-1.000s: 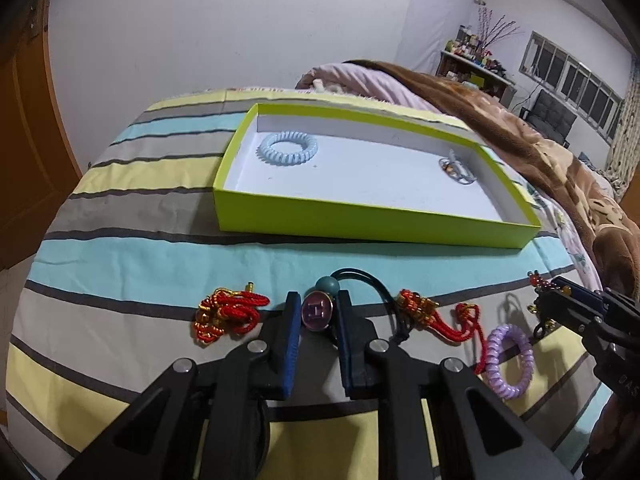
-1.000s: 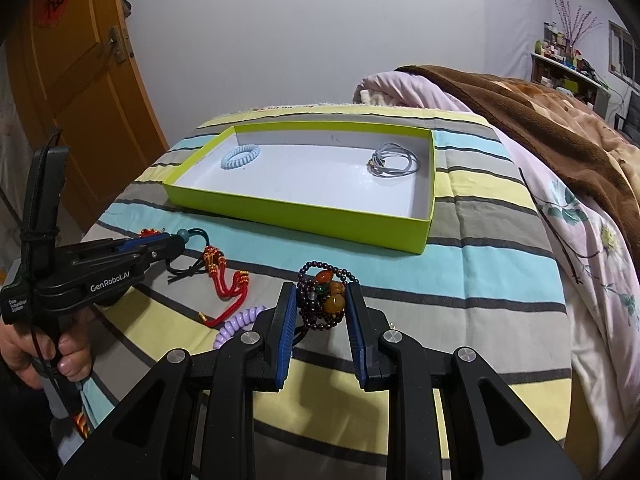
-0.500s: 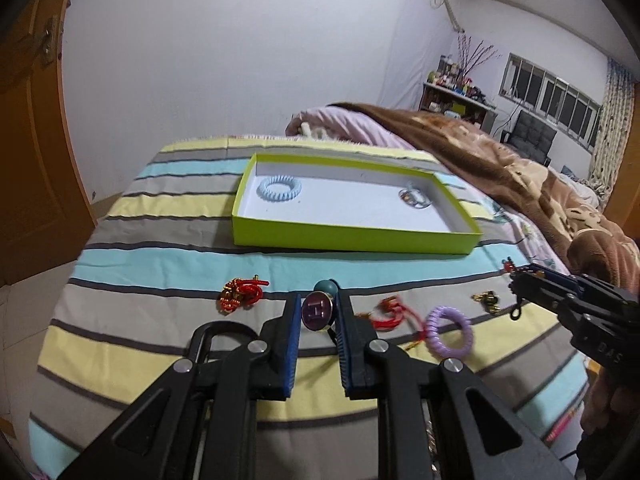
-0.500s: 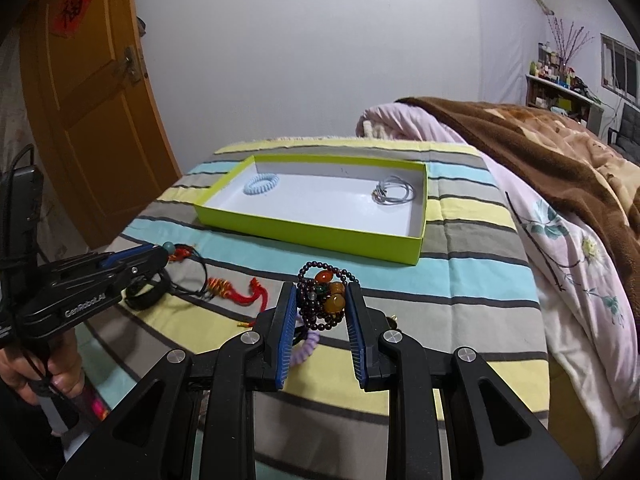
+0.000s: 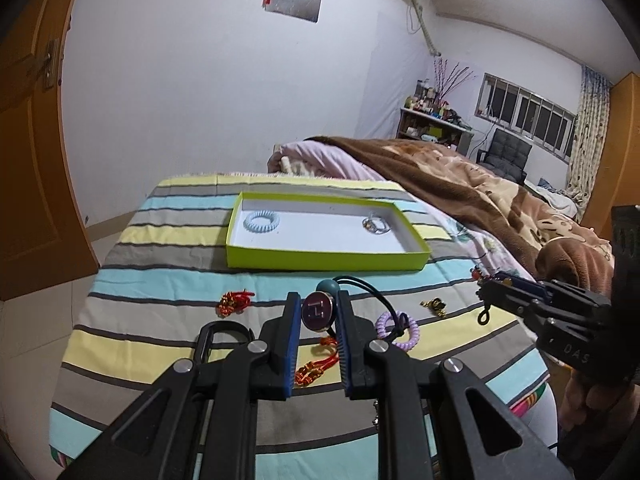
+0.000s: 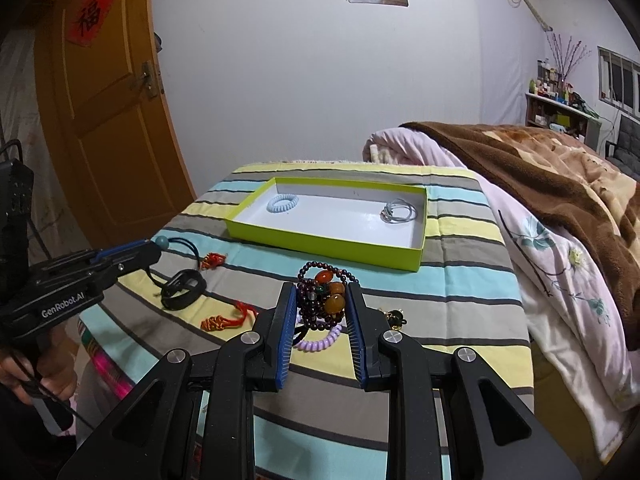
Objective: Organize jewelry
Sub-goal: 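Lift and carry the bead bracelet and cord hair tie over the green box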
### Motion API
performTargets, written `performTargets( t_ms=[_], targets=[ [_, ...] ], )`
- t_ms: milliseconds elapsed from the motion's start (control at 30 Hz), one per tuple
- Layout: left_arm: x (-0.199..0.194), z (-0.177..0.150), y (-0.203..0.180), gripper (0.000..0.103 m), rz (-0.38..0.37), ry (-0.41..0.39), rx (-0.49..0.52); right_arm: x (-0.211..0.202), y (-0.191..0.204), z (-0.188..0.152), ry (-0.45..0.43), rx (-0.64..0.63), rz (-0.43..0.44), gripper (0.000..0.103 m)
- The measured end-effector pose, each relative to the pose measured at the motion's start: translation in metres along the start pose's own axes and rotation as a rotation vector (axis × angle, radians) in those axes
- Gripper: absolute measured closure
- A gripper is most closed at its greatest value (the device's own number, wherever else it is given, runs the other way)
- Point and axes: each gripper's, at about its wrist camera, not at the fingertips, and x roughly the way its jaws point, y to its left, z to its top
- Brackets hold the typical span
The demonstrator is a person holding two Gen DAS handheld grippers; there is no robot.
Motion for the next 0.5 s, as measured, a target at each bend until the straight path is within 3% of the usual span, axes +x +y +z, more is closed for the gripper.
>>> performTargets(
  t_ms=[500],
  targets=[
    [-0.012, 0.005, -0.007, 0.085, -0.011, -0.031, 0.002, -0.012, 0.001, 0.002, -0.023, -0.008, 0.005, 0.078]
  ],
)
